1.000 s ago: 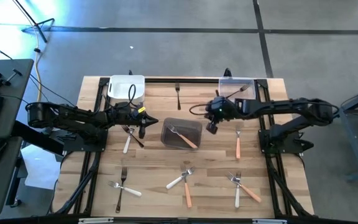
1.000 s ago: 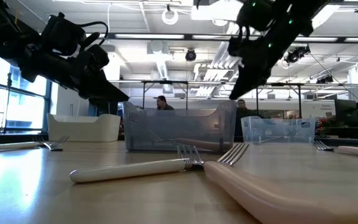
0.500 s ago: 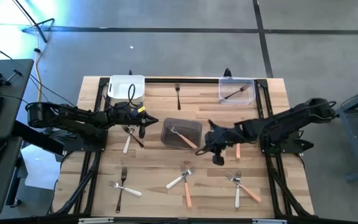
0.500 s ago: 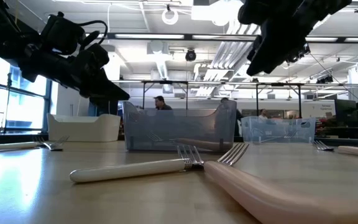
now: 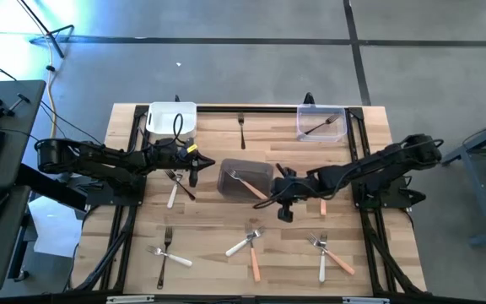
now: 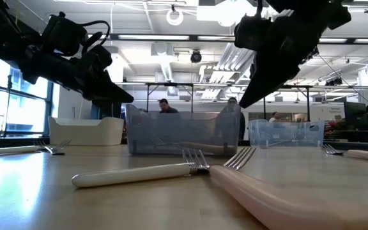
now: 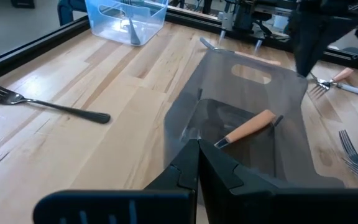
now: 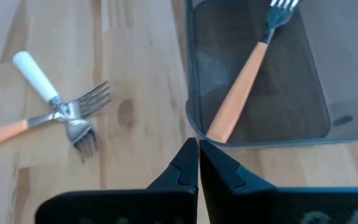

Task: Sort silverware by color (type)
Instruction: Adjust the black bin, then put the middle bottom white fork into the white bin

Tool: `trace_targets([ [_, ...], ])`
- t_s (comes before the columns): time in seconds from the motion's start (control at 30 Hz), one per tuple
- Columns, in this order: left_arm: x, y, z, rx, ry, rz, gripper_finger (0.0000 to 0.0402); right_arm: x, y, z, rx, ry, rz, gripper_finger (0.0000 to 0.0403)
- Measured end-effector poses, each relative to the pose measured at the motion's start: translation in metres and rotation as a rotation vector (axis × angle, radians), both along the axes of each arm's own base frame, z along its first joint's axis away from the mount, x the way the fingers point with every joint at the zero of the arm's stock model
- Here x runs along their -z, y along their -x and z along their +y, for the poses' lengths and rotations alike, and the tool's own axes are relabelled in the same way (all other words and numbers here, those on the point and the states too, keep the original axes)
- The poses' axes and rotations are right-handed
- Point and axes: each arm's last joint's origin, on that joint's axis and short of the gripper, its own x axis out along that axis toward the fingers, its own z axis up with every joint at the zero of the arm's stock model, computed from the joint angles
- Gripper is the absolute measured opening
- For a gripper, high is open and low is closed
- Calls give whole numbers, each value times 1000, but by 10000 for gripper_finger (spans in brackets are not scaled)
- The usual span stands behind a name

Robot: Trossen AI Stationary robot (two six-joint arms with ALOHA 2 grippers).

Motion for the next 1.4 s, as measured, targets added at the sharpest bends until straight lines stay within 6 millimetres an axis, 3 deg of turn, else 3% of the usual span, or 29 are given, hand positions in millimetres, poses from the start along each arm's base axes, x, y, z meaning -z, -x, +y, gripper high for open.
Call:
trace_targets([
  [0.27,0,0,0,1,-1,1,0,-2,-1,-9,35,8,-6,0],
  [0.5,-6,-1,-1,27,49,25,0,-32,16,-13,9,66,-43,0],
  [0.73,-42,-4,-2,42,56,252,0,-59,48,-36,42,242,-15,0],
  [0.93,-79,2,-5,16,73,439,0,-74,52,-68,32,314,-89,0],
  [1.03,-89,6,-9,15,81,513,0,-74,49,-84,12,327,-159,0],
  [1.23,-94,11,-18,-28,139,615,0,-43,54,-113,-1,300,-338,0],
  [1.4,-90,16,-27,-110,252,675,0,-44,58,-132,50,406,-448,0],
])
